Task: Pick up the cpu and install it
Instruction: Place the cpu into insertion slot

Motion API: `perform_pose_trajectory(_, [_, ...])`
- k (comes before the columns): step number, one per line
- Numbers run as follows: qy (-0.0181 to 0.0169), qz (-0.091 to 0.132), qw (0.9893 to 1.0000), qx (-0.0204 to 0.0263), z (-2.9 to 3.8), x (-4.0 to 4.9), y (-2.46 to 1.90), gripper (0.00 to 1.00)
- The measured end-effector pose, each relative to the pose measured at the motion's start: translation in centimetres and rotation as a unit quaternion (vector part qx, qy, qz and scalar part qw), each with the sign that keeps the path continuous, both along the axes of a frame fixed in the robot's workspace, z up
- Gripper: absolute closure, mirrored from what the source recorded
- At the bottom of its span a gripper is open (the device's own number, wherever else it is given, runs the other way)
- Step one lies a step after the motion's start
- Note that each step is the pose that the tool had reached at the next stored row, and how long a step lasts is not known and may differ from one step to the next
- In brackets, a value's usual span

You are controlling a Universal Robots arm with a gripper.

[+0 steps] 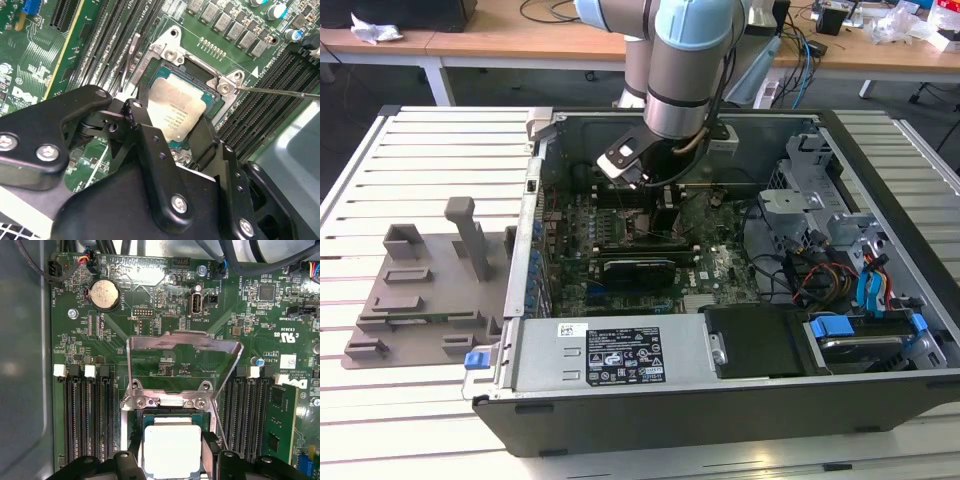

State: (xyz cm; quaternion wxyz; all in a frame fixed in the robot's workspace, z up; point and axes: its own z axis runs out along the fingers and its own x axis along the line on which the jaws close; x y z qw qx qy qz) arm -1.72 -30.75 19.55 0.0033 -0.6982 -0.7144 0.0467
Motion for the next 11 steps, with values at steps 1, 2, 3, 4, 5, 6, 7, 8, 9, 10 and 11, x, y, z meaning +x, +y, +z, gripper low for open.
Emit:
perform_pose_trajectory(1, [-0.0003, 0.000, 1.0000, 0.0003, -0.01, 0.01, 0.01, 0.38])
perform_pose_trajectory(2, [-0.0002, 0.000, 1.0000, 0.0004, -0.01, 0.01, 0.01, 0.38])
perform_pose_trajectory(3, [-0.0003, 0.000, 1.0000, 0.0003, -0.02, 0.00, 0.01, 0.38])
perform_pose_trajectory(4, [-0.0008, 0.000, 1.0000, 0.0004, -0.02, -0.12, 0.02, 0.38])
perform_pose_trajectory(5, [-0.0011, 0.000, 1.0000, 0.0005, 0.05, -0.19, 0.01, 0.38])
perform_pose_trajectory(6, [-0.0012, 0.000, 1.0000, 0.0006, 0.13, -0.18, 0.02, 0.38])
perform_pose_trajectory(7, [-0.0012, 0.000, 1.0000, 0.0005, 0.14, -0.18, 0.02, 0.38])
perform_pose_trajectory(8, [-0.0012, 0.000, 1.0000, 0.0004, 0.15, -0.19, 0.01, 0.38])
perform_pose_trajectory(9, [-0.0012, 0.000, 1.0000, 0.0005, 0.16, -0.18, 0.01, 0.38])
perform_pose_trajectory(10, [-0.0010, 0.000, 1.0000, 0.0060, 0.39, -0.08, 0.01, 0.38])
perform_pose_trajectory(11, [-0.0010, 0.000, 1.0000, 0.0096, 1.45, -0.08, 0.09, 0.40])
